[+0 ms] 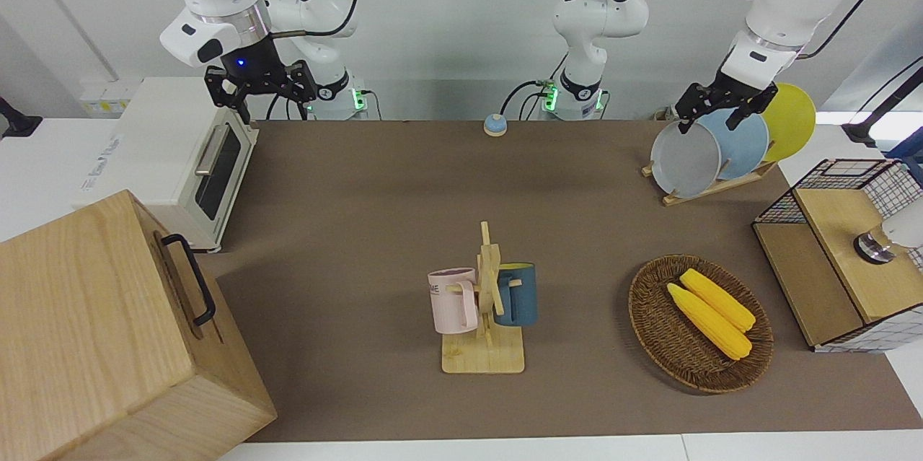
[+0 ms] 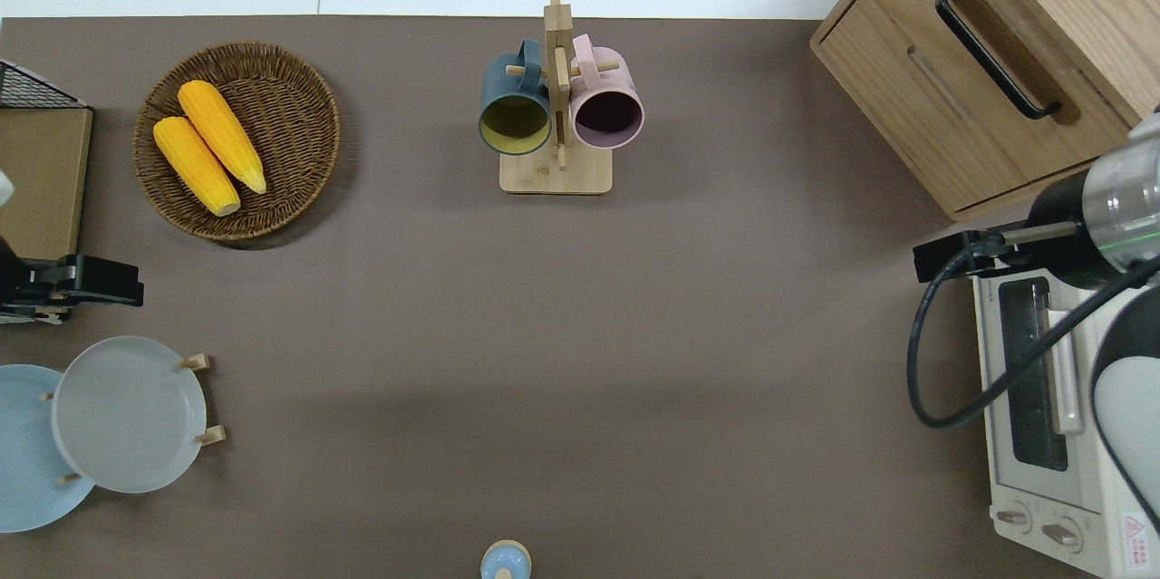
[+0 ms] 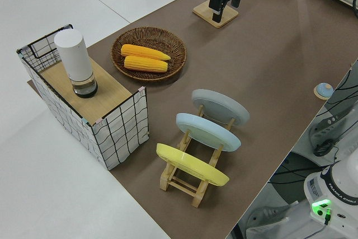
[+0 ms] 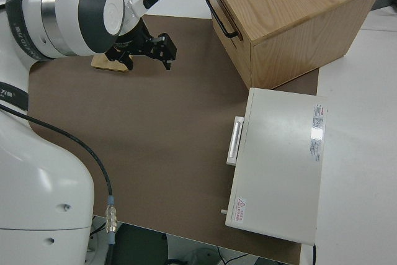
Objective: Pick gray plate from low plate rack and place it on table with left arm
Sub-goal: 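Move the left gripper toward the gray plate in the low rack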
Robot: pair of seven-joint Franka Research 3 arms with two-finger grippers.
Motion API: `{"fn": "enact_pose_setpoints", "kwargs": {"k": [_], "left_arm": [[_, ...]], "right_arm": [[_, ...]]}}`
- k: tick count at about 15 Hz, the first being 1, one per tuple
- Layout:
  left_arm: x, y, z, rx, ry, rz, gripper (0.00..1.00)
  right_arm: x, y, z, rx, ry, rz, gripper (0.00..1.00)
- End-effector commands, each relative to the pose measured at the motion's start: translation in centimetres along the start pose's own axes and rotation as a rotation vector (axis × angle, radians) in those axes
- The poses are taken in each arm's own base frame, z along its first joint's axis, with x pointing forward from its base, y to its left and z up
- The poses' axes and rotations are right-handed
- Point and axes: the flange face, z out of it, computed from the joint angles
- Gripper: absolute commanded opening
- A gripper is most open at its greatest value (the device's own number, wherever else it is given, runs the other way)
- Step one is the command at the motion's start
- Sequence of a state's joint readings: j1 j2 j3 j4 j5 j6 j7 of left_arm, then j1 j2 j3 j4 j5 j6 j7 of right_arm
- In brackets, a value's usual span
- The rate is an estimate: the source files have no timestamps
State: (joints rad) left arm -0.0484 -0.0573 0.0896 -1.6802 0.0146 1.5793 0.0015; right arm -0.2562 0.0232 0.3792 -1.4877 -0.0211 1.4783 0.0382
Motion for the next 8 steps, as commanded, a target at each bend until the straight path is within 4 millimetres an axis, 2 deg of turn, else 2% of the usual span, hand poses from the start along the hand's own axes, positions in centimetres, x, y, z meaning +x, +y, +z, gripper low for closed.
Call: {"fn": "enact_pose_setpoints", "kwargs": {"k": [1,5,8], "left_arm": [[-0.7,-0.4,1.5,0.032,0.003,0.007,1.0],[-1.9,-1.7,3.6,0.25,-0.037,0.06,0.99],[-2.5,-1.8,5.3,0.262,-0.02,0.077,0.99]], "right_arm": [[-0.2,0.2,-0.4,-0.004,-0.004,0.016,0.983],[-0.2,0.2,-0.4,-0.004,-0.004,0.016,0.983],[-0.2,0.2,-0.4,-0.004,-0.004,0.016,0.983]]}}
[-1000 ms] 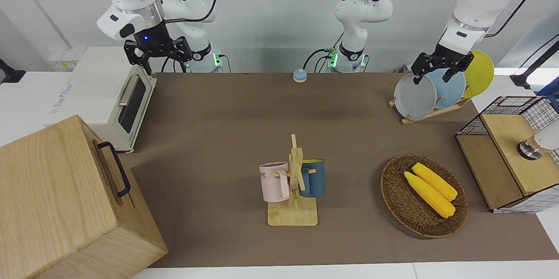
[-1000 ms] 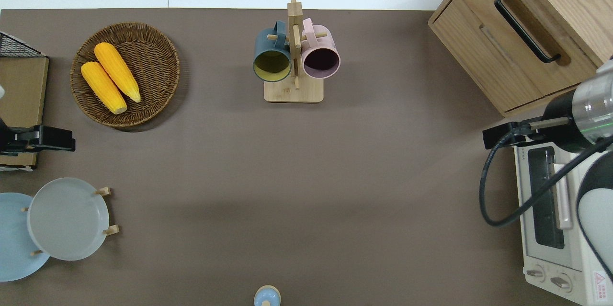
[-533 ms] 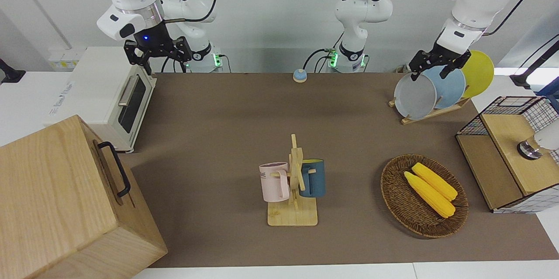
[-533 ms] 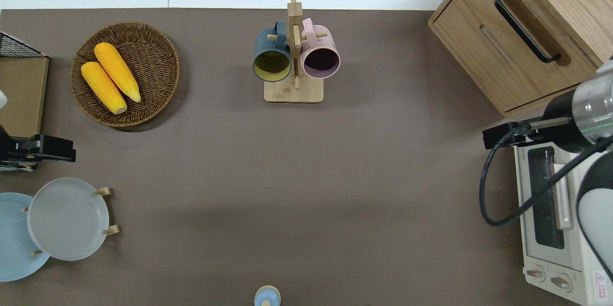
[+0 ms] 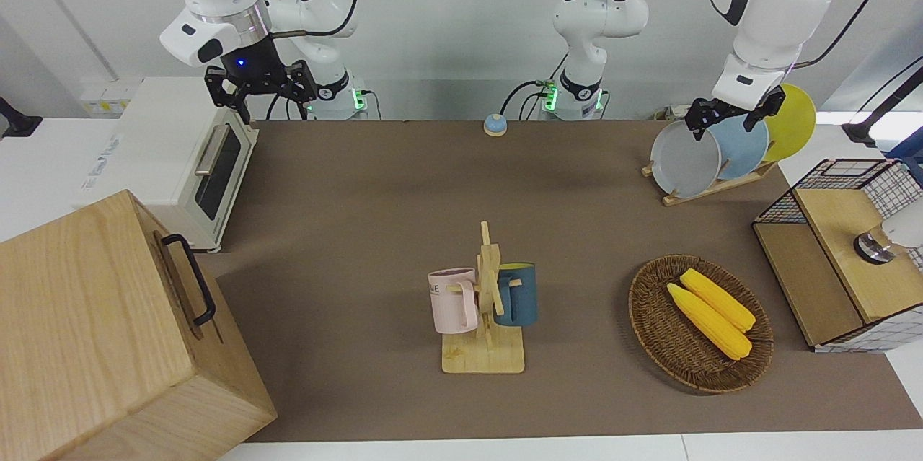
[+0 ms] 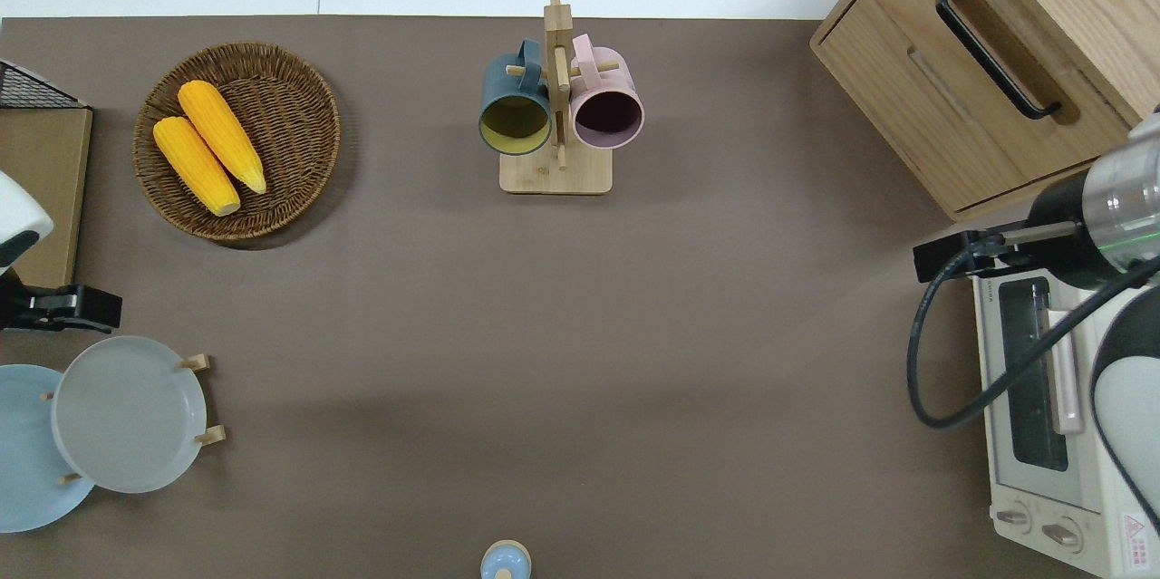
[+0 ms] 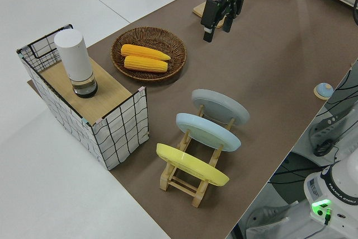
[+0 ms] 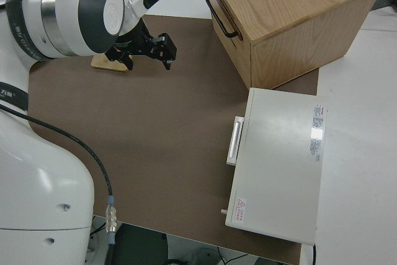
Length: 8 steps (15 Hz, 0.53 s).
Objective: Pick gray plate from low plate rack and place it on table with left arm
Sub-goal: 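Lower the left gripper onto the gray plate's rim and close it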
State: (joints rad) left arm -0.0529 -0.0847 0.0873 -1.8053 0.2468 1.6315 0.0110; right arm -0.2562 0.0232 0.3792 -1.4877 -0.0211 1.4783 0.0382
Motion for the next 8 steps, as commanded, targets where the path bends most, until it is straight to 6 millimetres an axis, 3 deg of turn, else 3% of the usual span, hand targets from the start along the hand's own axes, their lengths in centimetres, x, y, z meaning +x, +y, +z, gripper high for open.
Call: {"fn": "enact_pose_setpoints", "kwargs": {"k": [1,5,8], "left_arm": [[-1.9,0.4,2.3,0.038,0.019,0.037,0.99],[-3.0,0.3,5.9,0.165,-0.062,0.078,0.99],[-3.7,-0.6,7.3,0.166,-0.107,0.056,0.99]], "right_arm": [[-0.2,0.2,-0.4,-0.004,-0.004,0.016,0.983],[-0.2,0.2,-0.4,-0.004,-0.004,0.016,0.983],[-0.2,0.1,-0.4,-0.002,-0.004,0.016,0.983]]}}
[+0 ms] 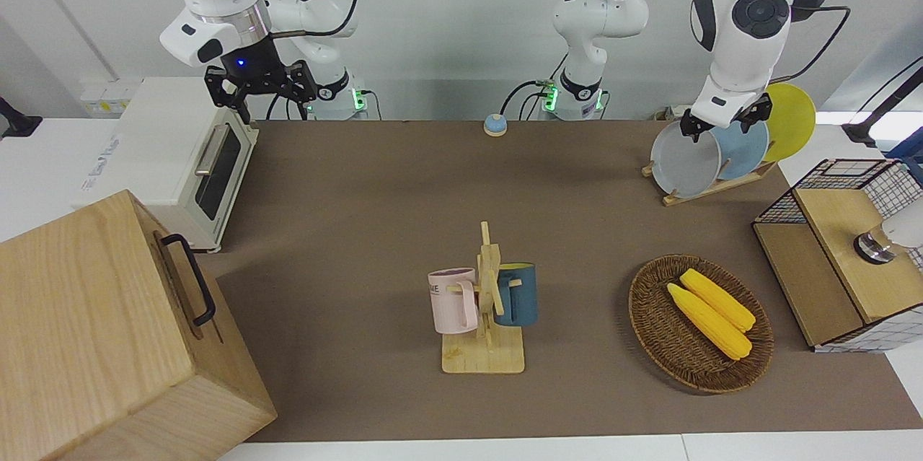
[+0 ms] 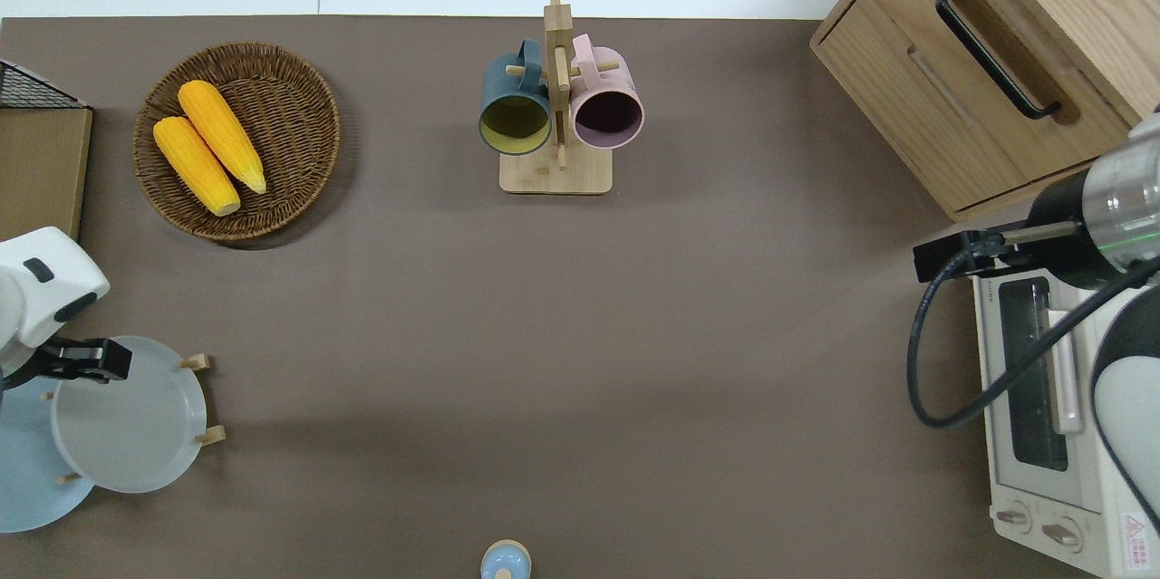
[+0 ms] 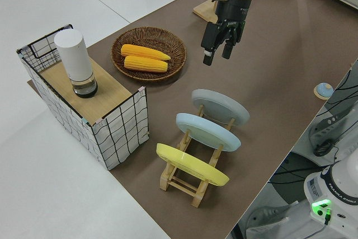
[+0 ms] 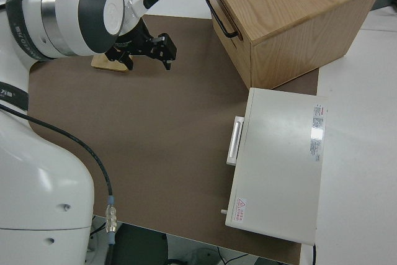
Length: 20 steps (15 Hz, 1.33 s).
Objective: Pick gray plate from low plate rack and place it on table with left arm
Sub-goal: 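Lower the left gripper onto the gray plate's rim and close it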
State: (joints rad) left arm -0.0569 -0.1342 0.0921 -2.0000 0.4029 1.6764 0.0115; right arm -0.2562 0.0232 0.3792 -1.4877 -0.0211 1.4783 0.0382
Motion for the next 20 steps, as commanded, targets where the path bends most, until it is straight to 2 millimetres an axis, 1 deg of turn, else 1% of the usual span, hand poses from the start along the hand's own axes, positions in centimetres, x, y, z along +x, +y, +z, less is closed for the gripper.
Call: {"fn": "enact_pose_setpoints", "kwargs": {"k": [1,2,6,7,9,11,13,14,17,19,20], "left_arm": [[-1.5,-1.1,1.9,0.015,-0.024,-0.015,0.99],[-1.7,-1.8,2.5,0.008,-0.035,-0.029,0.99],[-1.9,-2.9,5.0,-0.012,-0.068,-0.055,0.99],[-2.0,-2.8,5.5,-0.017,-0.076,-0.061,0.99],[-1.8,-2.4,6.9,-0.028,-0.09,-0.076,0.95],[-1.6,-1.8,7.6,-0.071,-0.096,-0.097,0.91],[-1.5,-2.2,8.4,-0.111,-0.103,-0.121,0.78],[-1.5,-2.1,8.7,-0.116,-0.106,-0.121,0.68],[-1.6,-2.3,8.7,-0.118,-0.107,-0.128,0.48],[-1.6,-2.2,8.7,-0.119,-0.107,-0.13,0.28],[-1.6,-2.3,8.8,-0.12,-0.107,-0.133,0.21]], "right_arm": [[-0.2,0.2,-0.4,-0.004,-0.004,0.016,0.983],[-0.2,0.2,-0.4,-0.004,-0.004,0.016,0.983],[-0.2,0.2,-0.4,-0.004,-0.004,0.016,0.983],[-0.2,0.2,-0.4,-0.004,-0.004,0.016,0.983],[-0.2,0.2,-0.4,-0.004,-0.004,0.016,0.983],[-0.2,0.2,-0.4,-0.004,-0.004,0.016,0.983],[-0.2,0.2,-0.4,-0.004,-0.004,0.016,0.983],[-0.2,0.2,-0.4,-0.004,-0.004,0.016,0.983],[-0.2,0.2,-0.4,-0.004,-0.004,0.016,0.983],[-0.2,0.1,-0.4,-0.002,-0.004,0.016,0.983],[-0.2,0.2,-0.4,-0.004,-0.004,0.016,0.983]]}}
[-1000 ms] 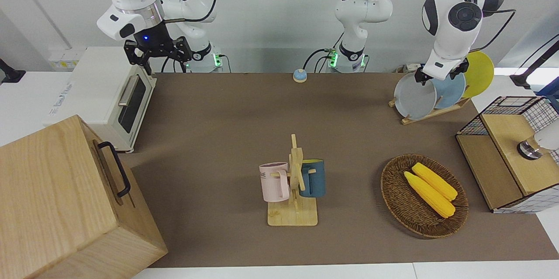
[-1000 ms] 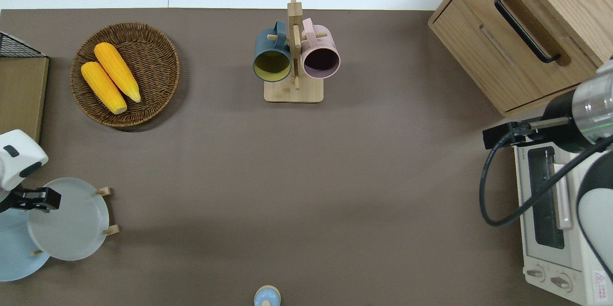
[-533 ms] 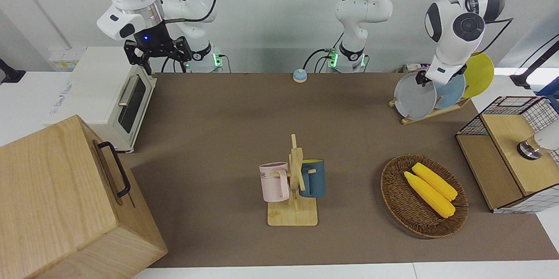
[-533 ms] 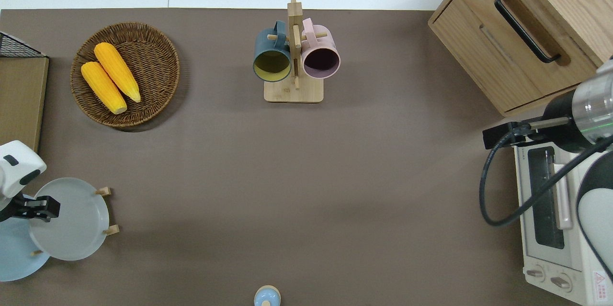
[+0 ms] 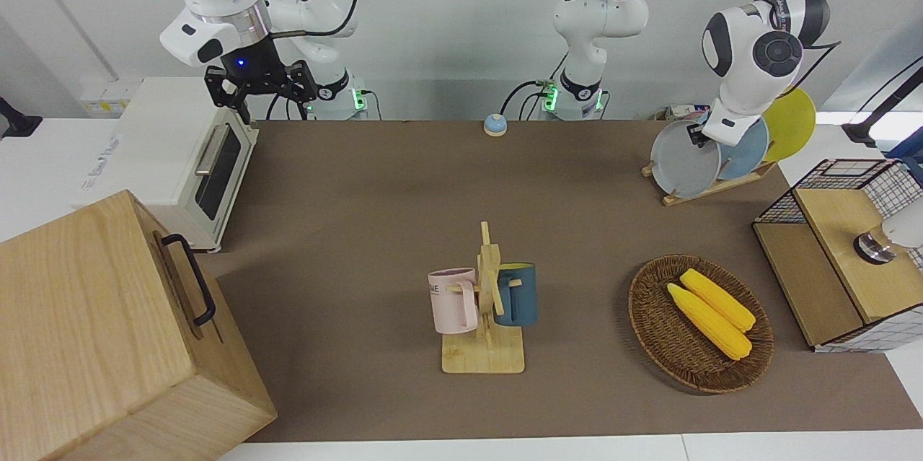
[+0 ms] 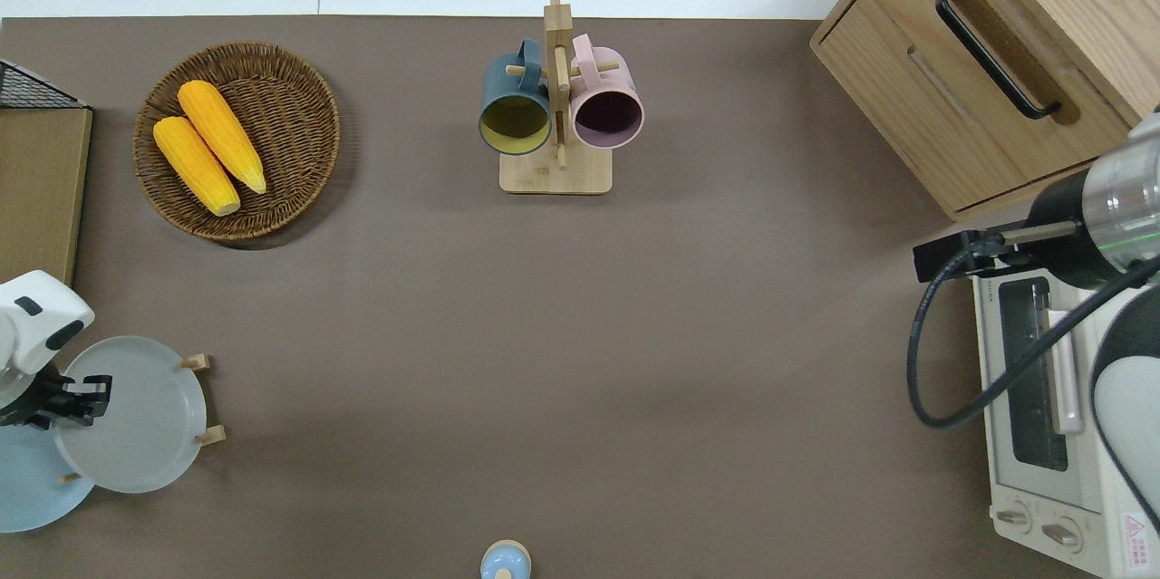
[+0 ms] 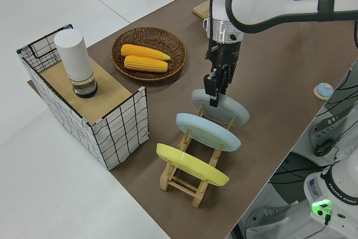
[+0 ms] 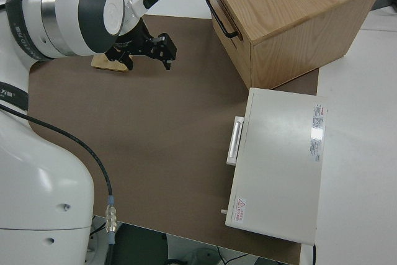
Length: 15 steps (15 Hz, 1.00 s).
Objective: Pick gray plate from low plate rack and place it on table with left arm
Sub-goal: 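Lower the left gripper onto the gray plate's rim and close it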
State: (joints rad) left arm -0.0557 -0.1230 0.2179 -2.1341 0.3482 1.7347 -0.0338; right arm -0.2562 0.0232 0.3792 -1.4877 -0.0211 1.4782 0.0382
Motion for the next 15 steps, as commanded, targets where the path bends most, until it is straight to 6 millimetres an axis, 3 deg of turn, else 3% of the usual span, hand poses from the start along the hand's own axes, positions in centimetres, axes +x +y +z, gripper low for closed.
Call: {"fn": "enact_pose_setpoints", "kwargs": {"k": [1,3,8,15], "left_arm": [[-0.2,-0.4,0.5,-0.02,0.009,-0.024,0.16],[-0.3,-0.7,0.7,-0.048,0.006,-0.04,0.0],[-0.6,-1.0,0.0,-0.058,0.012,-0.049,0.0],[-1.7,-1.6,-3.8,-0.037,0.003,-0.128,0.0]], "right_arm": [[-0.2,0.2,-0.4,-0.004,-0.004,0.016,0.983],[-0.2,0.1,-0.4,-0.002,-0.004,0.016,0.983],[-0.2,0.2,-0.4,-0.004,-0.004,0.016,0.983],[-0.2,0.2,-0.4,-0.004,-0.004,0.016,0.983]]}}
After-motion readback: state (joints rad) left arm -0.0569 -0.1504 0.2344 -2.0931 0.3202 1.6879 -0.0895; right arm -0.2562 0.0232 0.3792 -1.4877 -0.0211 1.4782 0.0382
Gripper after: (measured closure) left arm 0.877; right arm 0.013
